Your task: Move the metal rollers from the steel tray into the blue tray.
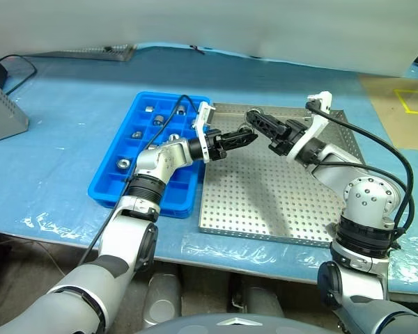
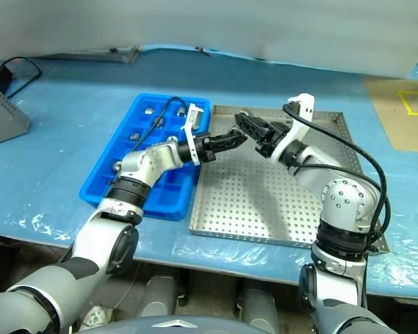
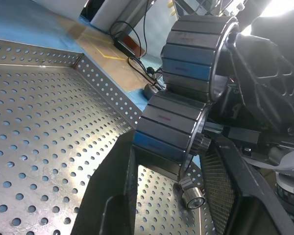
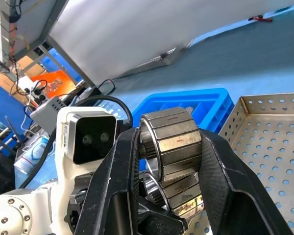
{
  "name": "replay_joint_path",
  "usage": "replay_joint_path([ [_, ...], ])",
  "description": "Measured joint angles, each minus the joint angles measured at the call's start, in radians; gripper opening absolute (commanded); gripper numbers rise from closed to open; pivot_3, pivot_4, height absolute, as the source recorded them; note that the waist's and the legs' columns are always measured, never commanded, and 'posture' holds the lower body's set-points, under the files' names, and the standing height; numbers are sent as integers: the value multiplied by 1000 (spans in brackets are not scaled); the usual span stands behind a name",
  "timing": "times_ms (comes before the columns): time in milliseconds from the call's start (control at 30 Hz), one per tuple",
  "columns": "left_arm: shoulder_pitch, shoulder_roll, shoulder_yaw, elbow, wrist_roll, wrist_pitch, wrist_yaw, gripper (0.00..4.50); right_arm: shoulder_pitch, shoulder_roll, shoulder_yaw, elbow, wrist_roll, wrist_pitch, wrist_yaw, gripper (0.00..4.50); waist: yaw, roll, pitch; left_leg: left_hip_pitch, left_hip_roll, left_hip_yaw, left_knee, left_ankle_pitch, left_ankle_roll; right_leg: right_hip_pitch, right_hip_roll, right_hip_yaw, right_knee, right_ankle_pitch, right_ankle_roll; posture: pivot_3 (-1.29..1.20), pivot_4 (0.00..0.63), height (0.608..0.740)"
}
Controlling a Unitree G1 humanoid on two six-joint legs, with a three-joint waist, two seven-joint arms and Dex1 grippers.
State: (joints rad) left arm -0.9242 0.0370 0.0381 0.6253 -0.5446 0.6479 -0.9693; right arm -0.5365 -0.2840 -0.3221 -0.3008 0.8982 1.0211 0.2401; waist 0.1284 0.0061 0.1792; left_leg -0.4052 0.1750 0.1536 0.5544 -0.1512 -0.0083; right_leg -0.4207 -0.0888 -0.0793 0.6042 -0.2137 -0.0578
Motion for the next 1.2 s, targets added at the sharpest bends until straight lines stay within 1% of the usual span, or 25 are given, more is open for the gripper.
replay_joint_path([
  [300,-40,-23,-1,107,61,-133,100,1450,4,-13,64,33,-55,-72,-5,1274,-1,0,0,0,0,0,0,0,0,0,0,0,0,0,0,57,150,740],
  [433,-60,13,78,137,66,-209,176,1450,20,-27,80,88,-137,-89,-54,1274,-2,0,0,0,0,-1,0,0,0,0,0,0,0,0,0,59,150,740],
  [567,-65,14,89,144,83,-238,179,1450,14,-22,70,143,-189,-120,-96,1274,5,0,0,-1,-2,-1,0,0,0,0,-1,0,0,0,1,57,150,740],
  [700,-65,-7,82,152,92,-238,172,1450,5,-27,70,143,-189,-125,-83,1274,5,0,0,-2,-2,-1,1,-1,2,0,-1,0,0,0,1,51,150,740],
  [833,-62,-4,57,147,109,-227,137,1450,31,-61,72,129,-196,-125,-62,1274,4,0,0,-2,-2,-1,1,0,2,0,-1,0,0,0,1,43,150,740],
  [900,-49,-3,33,120,113,-204,102,1450,61,-88,83,115,-209,-123,-45,1274,4,0,0,-1,-2,-1,1,-1,3,0,-1,0,0,0,1,39,150,740],
  [933,-34,0,5,88,113,-185,66,1450,97,-126,94,96,-219,-123,-26,1274,7,0,0,-2,-2,-1,1,-1,3,0,-1,0,0,0,1,39,150,740],
  [1033,-1,24,-39,40,122,-155,7,1450,174,-183,85,85,-237,-121,2,1274,6,0,0,-1,-2,-1,2,0,6,1,-1,0,1,-1,2,29,150,740],
  [1200,14,36,-75,33,157,-158,-9,1450,282,-205,51,45,-234,-116,28,1274,1,0,0,0,-2,-1,3,-1,6,1,-1,0,1,-1,2,11,150,740],
])
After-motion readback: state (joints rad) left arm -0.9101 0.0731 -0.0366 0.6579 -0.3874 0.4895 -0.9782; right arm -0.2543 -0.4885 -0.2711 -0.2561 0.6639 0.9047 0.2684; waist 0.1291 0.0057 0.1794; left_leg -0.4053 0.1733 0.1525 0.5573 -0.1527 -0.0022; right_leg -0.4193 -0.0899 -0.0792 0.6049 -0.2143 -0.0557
